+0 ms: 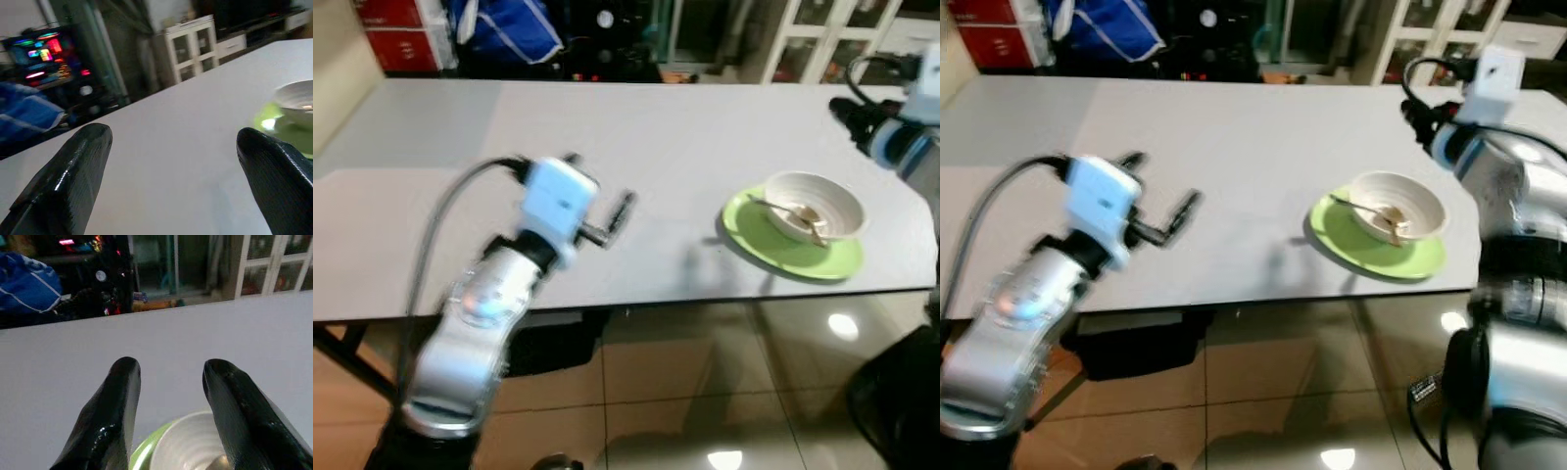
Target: Setting the table
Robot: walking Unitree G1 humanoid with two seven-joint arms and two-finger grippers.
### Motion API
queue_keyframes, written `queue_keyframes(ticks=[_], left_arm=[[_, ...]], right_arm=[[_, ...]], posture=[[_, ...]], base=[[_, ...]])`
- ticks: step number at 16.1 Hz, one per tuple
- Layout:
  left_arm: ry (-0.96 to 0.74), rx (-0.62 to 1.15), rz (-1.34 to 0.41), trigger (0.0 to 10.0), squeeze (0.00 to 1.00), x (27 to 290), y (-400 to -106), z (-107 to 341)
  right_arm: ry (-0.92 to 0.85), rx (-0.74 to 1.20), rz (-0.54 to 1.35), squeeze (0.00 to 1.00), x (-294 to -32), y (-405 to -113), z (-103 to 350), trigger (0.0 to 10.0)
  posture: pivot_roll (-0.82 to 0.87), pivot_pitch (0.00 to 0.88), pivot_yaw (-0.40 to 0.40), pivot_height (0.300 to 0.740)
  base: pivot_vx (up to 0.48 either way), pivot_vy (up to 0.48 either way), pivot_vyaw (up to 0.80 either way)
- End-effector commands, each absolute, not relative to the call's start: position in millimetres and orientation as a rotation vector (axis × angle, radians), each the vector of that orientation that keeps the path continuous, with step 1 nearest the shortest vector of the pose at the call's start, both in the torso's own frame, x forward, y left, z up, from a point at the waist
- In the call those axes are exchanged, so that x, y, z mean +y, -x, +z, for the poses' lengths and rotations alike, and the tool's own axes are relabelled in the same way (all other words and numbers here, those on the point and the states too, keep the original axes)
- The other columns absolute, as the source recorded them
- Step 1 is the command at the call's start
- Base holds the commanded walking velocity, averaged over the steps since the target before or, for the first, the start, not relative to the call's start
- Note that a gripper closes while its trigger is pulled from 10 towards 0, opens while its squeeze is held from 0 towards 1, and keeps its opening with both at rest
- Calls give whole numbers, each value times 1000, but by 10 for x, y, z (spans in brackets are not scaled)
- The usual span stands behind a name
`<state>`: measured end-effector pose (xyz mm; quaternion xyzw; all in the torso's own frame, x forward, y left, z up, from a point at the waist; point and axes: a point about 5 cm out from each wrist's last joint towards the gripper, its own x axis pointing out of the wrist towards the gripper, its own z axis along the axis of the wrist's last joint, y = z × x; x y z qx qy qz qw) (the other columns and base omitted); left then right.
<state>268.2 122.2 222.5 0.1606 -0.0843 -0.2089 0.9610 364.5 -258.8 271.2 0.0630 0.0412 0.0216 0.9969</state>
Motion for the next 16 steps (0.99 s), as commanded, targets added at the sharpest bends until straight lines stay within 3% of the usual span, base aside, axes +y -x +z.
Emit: queue_keyframes(ticks=[1, 3, 5, 8, 12, 16], left_arm=[[-345, -176, -413, 10000, 0, 1219, -2652, 2249], [-353, -176, -373, 10000, 0, 1241, -2642, 2243], [-352, -171, -296, 10000, 0, 1221, -2695, 2167], [-345, -181, -269, 10000, 0, 1209, -2738, 2134], [-348, -152, -243, 10000, 0, 1307, -2667, 1959], [-364, -133, -223, 10000, 0, 1339, -2587, 1843]], right_arm=[[-128, 27, 94, 0, -2435, -3478, 2748, 10000], [-141, -26, 148, 0, -2220, -3277, 2661, 10000], [-245, -60, 187, 0, -1796, -2913, 2260, 10000], [-166, -49, 205, 0, -1545, -2696, 2079, 10000], [-121, 16, 266, 0, -1468, -2535, 1779, 10000], [-157, 73, 368, 0, -1396, -2505, 1532, 10000]], posture=[[24, 0, -43, 740], [20, 0, -41, 740], [-2, 0, -19, 740], [-8, 0, 7, 740], [-21, 0, 8, 740], [33, 0, -29, 740]], base=[[0, 0, 0], [0, 0, 0], [0, 0, 0], [0, 0, 0], [0, 0, 0], [0, 355, 0]])
